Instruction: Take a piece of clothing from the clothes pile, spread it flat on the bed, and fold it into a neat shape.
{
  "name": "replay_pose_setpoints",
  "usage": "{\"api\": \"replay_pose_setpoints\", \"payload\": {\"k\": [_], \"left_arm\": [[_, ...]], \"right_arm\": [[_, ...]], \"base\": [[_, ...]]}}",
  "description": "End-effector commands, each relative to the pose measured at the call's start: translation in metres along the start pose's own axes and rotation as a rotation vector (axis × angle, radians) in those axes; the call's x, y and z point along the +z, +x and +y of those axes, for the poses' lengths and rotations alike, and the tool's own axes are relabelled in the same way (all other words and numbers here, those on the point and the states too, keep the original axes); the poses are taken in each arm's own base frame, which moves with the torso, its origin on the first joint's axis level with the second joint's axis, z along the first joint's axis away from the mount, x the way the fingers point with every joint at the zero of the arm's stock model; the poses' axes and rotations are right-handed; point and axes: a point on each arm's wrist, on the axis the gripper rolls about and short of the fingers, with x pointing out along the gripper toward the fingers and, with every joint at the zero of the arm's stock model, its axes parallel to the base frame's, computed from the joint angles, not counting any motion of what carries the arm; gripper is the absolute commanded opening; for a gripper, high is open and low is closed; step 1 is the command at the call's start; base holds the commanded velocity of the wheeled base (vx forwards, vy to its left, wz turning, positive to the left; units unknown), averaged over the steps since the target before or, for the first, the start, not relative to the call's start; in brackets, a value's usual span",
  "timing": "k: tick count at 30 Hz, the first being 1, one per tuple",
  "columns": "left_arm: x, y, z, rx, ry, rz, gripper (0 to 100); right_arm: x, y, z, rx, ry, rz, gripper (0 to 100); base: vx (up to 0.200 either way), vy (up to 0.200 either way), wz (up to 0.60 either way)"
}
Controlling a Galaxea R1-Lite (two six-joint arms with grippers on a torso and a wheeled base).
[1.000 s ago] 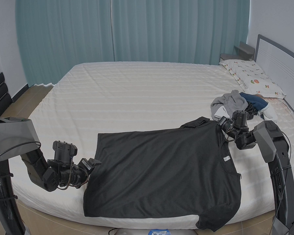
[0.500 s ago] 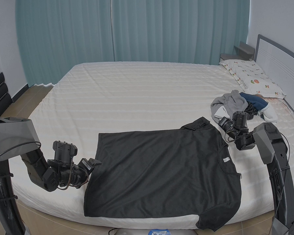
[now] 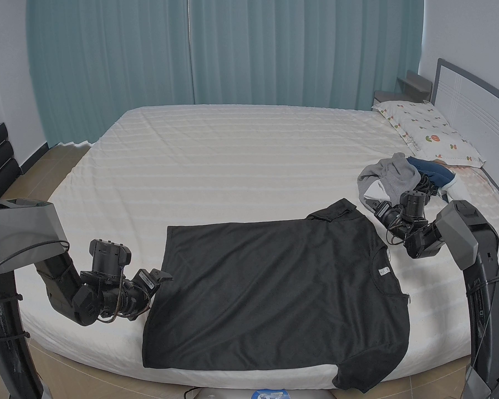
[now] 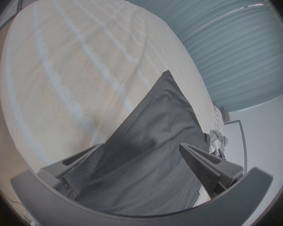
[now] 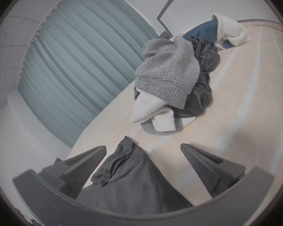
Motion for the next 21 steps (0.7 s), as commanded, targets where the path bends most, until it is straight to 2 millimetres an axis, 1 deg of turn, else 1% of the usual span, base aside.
{"api": "replay_pose_setpoints", "payload": {"k": [1,2,5,7,8,10,11,12,13,14,15,17,19,20,21], "left_arm": [[-0.002,-0.005,0.002,-0.021,-0.005,0.004,100],[-0.003,-0.006,0.003,-0.031,-0.002,-0.002,100],[-0.005,-0.008,0.006,-0.057,0.004,-0.016,100],[-0.007,-0.01,0.008,-0.071,0.005,-0.021,100],[-0.007,-0.011,0.009,-0.077,0.006,-0.022,100],[-0.008,-0.013,0.009,-0.089,0.008,-0.017,100],[-0.008,-0.014,0.009,-0.091,0.008,-0.013,100],[-0.009,-0.014,0.01,-0.091,0.008,-0.011,100],[-0.01,-0.017,0.011,-0.089,0.007,0.001,100],[-0.011,-0.02,0.011,-0.094,0.009,0.004,100],[-0.011,-0.022,0.01,-0.102,0.01,0.005,100],[-0.01,-0.025,0.007,-0.118,0.011,0.009,100],[-0.01,-0.026,0.004,-0.125,0.017,0.009,100],[-0.011,-0.026,0.004,-0.124,0.018,0.011,100],[-0.012,-0.026,0.002,-0.129,0.025,0.013,100]], "right_arm": [[0.023,-0.064,0.027,0.034,-0.002,-0.023,100],[0.02,-0.082,0.027,0.026,-0.002,-0.002,100],[0.013,-0.12,0.028,0.037,0.009,0.044,100],[0.001,-0.149,0.026,0.032,-0.001,0.093,100],[-0.005,-0.16,0.024,0.023,-0.005,0.111,100],[-0.01,-0.181,0.027,0.035,-0.009,0.12,100],[-0.014,-0.196,0.027,0.034,-0.005,0.135,100],[-0.015,-0.198,0.027,0.034,-0.004,0.137,100],[-0.025,-0.22,0.023,0.022,0.001,0.175,100],[-0.031,-0.231,0.022,0.021,0.003,0.201,100],[-0.035,-0.239,0.021,0.025,0.006,0.215,100],[-0.042,-0.261,0.018,0.037,0.032,0.232,100],[-0.046,-0.277,0.015,0.049,0.077,0.231,100],[-0.046,-0.279,0.015,0.047,0.084,0.235,100],[-0.05,-0.29,0.012,0.022,0.107,0.267,100]], "base": [[0.0,0.0,0.0],[0.0,0.0,0.0],[0.0,0.0,0.0],[0.0,0.0,0.0],[0.0,0.0,0.0],[0.0,0.0,0.0],[0.0,0.0,0.0],[0.0,0.0,0.0],[0.0,0.0,0.0],[0.0,0.0,0.0],[0.0,0.0,0.0],[0.0,0.0,0.0],[0.0,0.0,0.0],[0.0,0.0,0.0],[0.0,0.0,0.0]]}}
